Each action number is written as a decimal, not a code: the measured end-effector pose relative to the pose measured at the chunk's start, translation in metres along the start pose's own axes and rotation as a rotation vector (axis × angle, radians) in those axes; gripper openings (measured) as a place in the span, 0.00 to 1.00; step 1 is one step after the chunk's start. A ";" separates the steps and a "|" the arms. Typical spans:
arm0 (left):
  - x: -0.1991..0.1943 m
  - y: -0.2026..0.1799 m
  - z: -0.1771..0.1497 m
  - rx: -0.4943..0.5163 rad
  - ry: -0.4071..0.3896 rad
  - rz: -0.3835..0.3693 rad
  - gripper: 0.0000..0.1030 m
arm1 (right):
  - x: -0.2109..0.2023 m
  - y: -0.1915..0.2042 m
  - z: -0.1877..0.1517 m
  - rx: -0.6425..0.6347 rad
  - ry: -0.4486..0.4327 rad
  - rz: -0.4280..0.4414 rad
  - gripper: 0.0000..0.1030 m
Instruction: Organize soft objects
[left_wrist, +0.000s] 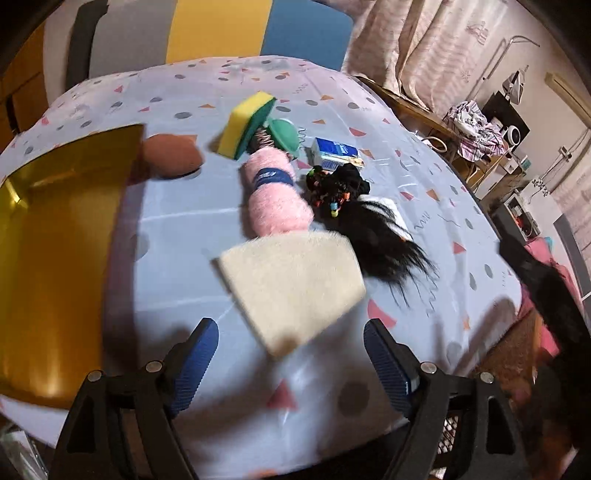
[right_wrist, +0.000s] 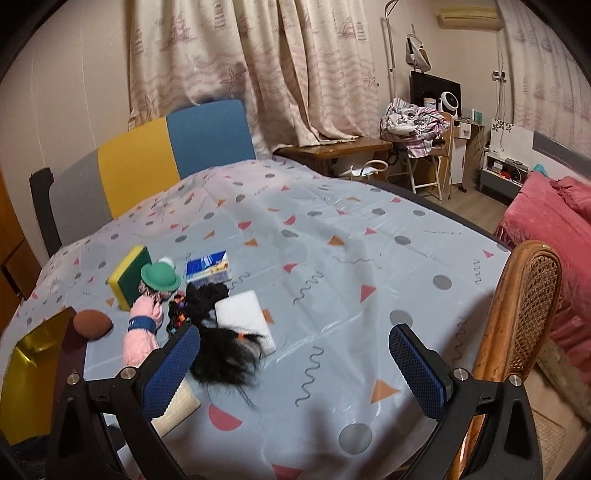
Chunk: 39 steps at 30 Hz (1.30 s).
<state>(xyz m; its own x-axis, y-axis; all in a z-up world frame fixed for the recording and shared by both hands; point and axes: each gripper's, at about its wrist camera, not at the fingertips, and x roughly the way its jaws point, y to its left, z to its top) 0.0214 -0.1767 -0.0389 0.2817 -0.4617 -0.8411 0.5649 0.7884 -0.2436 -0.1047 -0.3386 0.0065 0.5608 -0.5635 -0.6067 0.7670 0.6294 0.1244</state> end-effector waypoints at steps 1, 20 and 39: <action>0.009 -0.002 0.004 0.000 0.016 0.010 0.80 | -0.001 -0.001 0.002 0.005 -0.003 0.002 1.00; 0.068 -0.014 0.026 -0.014 0.038 -0.003 0.86 | 0.016 -0.010 -0.004 0.017 0.044 0.011 1.00; 0.047 0.031 -0.006 -0.133 0.009 -0.311 0.11 | 0.027 0.000 -0.017 -0.040 0.074 0.017 1.00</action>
<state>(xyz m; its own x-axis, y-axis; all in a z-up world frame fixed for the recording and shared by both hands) 0.0478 -0.1713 -0.0894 0.1044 -0.6849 -0.7211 0.5162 0.6571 -0.5494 -0.0953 -0.3449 -0.0232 0.5481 -0.5121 -0.6613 0.7433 0.6607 0.1045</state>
